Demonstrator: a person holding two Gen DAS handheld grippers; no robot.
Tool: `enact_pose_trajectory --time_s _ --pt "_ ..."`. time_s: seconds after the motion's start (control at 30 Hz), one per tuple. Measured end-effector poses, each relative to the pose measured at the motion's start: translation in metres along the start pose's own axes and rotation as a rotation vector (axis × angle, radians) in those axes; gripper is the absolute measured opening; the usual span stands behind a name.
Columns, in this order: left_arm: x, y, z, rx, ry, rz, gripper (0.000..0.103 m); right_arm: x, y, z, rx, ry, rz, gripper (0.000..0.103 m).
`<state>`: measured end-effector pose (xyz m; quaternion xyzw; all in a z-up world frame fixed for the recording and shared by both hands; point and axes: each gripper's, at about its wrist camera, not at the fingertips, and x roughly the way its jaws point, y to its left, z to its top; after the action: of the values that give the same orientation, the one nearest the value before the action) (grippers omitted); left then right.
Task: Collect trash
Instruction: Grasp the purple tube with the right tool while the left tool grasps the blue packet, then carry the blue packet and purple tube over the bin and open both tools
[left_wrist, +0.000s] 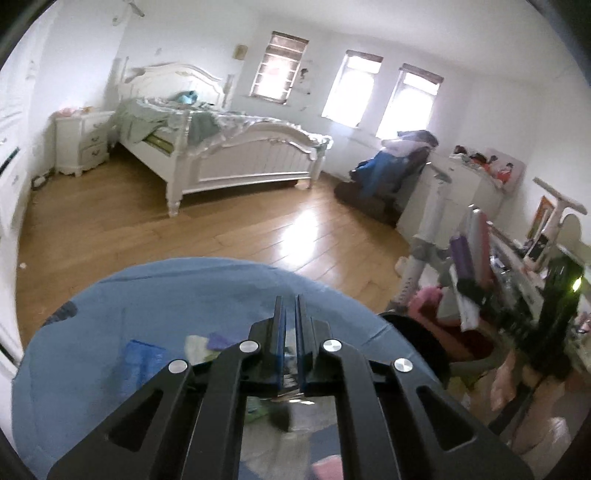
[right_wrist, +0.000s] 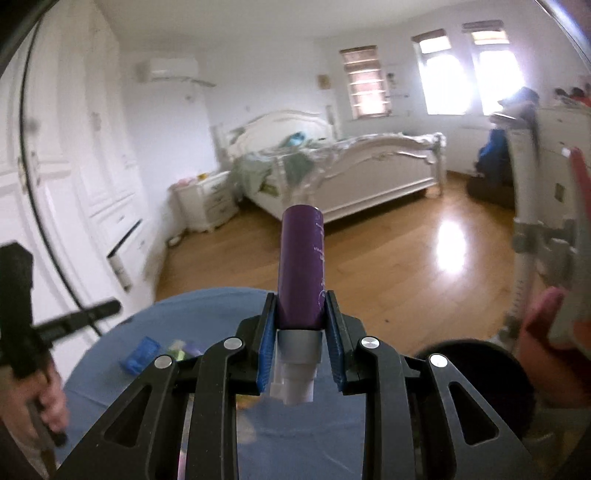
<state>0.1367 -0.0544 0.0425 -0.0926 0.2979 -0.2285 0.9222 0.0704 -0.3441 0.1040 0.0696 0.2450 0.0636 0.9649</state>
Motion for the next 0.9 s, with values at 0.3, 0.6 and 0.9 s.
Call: enact_pose_trajectory --time_s 0.3,0.6,0.9 --pt "-0.017 -0.044 0.037 0.102 -0.057 -0.045 0.004 -0.028 -0.072 -0.036 0.087 -0.025 -0.070 0.026" --pt "0.038 0.066 -0.020 -0.082 0.218 0.411 0.081 -0.016 -0.072 -0.071 0.161 0.048 0.011 0.026" --pt "0.075 0.106 -0.060 -0.032 0.303 0.463 0.048 -0.022 -0.048 -0.084 0.123 0.083 0.044 0.026"
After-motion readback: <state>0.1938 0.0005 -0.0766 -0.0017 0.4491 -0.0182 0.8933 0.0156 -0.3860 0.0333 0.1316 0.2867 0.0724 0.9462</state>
